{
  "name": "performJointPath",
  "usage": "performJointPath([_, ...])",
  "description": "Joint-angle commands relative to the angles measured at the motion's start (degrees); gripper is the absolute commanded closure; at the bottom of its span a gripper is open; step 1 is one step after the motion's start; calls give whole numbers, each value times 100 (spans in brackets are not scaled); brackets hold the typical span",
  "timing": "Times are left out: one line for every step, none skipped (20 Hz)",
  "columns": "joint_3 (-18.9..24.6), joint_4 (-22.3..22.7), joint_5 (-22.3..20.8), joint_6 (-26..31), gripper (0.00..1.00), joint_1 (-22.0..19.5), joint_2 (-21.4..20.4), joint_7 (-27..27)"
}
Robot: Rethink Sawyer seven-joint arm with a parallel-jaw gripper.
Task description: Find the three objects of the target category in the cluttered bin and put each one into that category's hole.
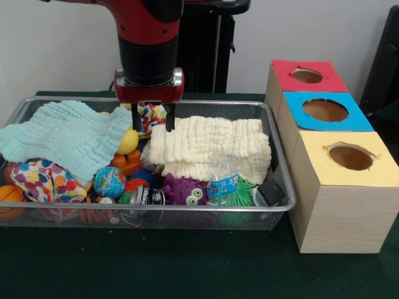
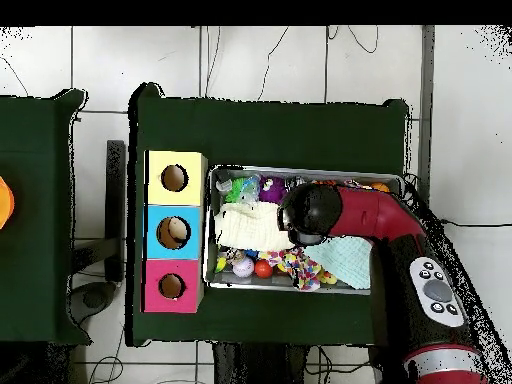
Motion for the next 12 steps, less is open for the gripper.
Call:
performJointPath([82, -952, -25, 804, 0, -101, 339, -75])
performJointPath([91, -1052, -5, 887, 0, -91, 364, -64])
performJointPath([99, -1128, 0, 947, 0, -84, 380, -64])
performJointPath([111, -1223, 32, 1019, 0, -69, 398, -35])
performJointPath([116, -1268, 45, 1067, 0, -59, 404, -25])
performJointPath([129, -1343, 70, 1137, 0, -40, 402, -4])
performJointPath([133, -1388, 78, 1195, 0, -20, 398, 10])
performJointPath([139, -1459, 93, 1297, 0, 16, 382, 30])
performJointPath([145, -1483, 106, 1330, 0, 37, 374, 55])
performJointPath([147, -1537, 123, 1402, 0, 84, 369, 106])
performJointPath([158, -1615, 137, 1454, 0, 119, 396, 146])
performJointPath([165, -1659, 166, 1494, 0, 169, 389, 217])
